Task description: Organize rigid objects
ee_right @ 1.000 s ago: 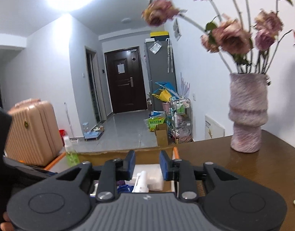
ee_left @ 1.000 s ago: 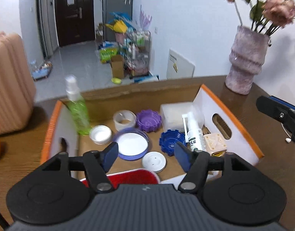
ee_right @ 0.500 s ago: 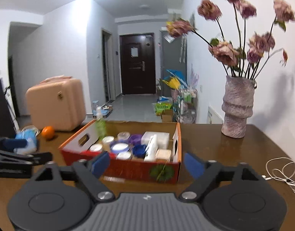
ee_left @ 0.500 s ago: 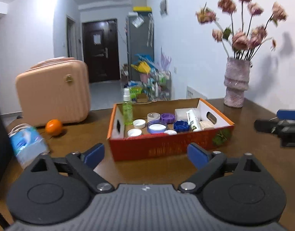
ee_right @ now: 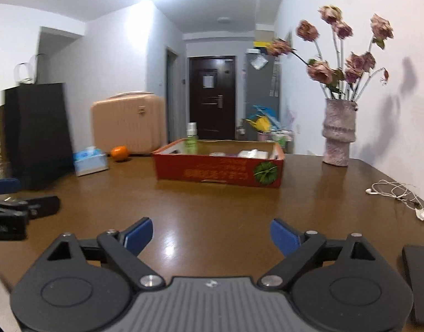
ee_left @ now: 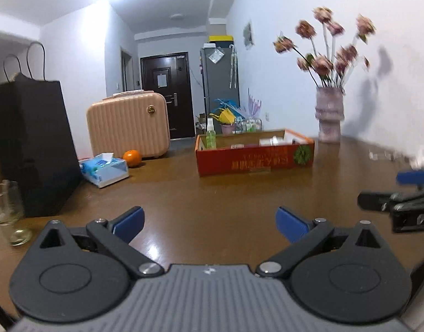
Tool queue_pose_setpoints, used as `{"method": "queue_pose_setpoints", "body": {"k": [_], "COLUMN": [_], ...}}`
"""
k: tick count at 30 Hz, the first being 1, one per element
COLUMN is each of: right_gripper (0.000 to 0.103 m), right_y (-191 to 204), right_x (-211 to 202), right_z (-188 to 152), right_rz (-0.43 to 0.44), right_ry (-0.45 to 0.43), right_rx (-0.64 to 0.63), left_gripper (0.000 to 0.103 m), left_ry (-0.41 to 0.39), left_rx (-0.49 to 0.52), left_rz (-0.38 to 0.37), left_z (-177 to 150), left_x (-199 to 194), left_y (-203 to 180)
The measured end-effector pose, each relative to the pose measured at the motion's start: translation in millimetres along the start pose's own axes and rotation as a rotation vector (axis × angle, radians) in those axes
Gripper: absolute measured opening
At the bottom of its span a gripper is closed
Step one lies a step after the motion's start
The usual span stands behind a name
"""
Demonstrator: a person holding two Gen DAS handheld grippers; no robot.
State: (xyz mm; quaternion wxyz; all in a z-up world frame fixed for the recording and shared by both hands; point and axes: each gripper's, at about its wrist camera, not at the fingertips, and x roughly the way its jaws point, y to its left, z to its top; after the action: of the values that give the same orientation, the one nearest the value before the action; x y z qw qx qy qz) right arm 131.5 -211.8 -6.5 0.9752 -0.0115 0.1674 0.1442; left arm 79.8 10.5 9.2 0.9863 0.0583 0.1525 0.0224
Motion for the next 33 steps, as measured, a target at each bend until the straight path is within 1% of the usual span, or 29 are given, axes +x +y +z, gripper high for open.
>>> {"method": "queue_pose_setpoints", "body": {"k": [2, 4, 7, 9, 10, 11, 13, 15, 18, 24, 33], "right_gripper": [0.101, 0.101, 0.101, 0.103, 0.103, 0.103, 0.103, 0.103, 0.103, 0.103, 0.103], "right_y": [11, 19, 26, 31, 33, 35, 43, 44, 40, 37, 43], "right_x": [-20, -38, -66, -83, -88, -90, -93, -96, -97, -93, -96], "right_z": [-11, -21, -33, -40, -43, -44, -46, -44, -42, -44, -42], "right_rz": [-0.015, -0.031, -0.021, -0.016, -0.025, -0.037, -0.043, -0.054, -0.060, -0.054, -0.048], "right_ry": [0.003, 0.000, -0.013, -0.029, -0.020, -0.004, 0.008, -0.002, -0.009, 0.010, -0.013], "right_rx": [-0.019, 0.008, 0.078, 0.120, 0.144, 0.150, 0.098, 0.079, 0.091, 0.105, 0.071], "left_gripper": [0.103, 0.103, 0.103, 0.103, 0.103, 0.103, 0.103, 0.103, 0.103, 0.103, 0.103], "left_ry": [-0.015, -0.024, 0.001, -0.005, -0.018, -0.036, -0.055, -0.058, -0.051, -0.059, -0.068], "left_rx": [0.013, -0.003, -0.011, -0.004, -0.008, -0.020, -0.041, -0.043, -0.046, -0.045, -0.047], "left_rz": [0.039, 0.058, 0.061, 0.031, 0.025, 0.017, -0.001, -0.026, -0.042, -0.043, -0.034], "left_z": [-11, -20, -26, -26, -25, -23, -20, -19, -19, -20, -21], "left_x": [-20, -39, -58, -70, -74, -76, -79, -80, -78, -79, -79], "left_y": [3, 7, 5, -1, -3, -2, -2, -4, -6, -5, -3]}}
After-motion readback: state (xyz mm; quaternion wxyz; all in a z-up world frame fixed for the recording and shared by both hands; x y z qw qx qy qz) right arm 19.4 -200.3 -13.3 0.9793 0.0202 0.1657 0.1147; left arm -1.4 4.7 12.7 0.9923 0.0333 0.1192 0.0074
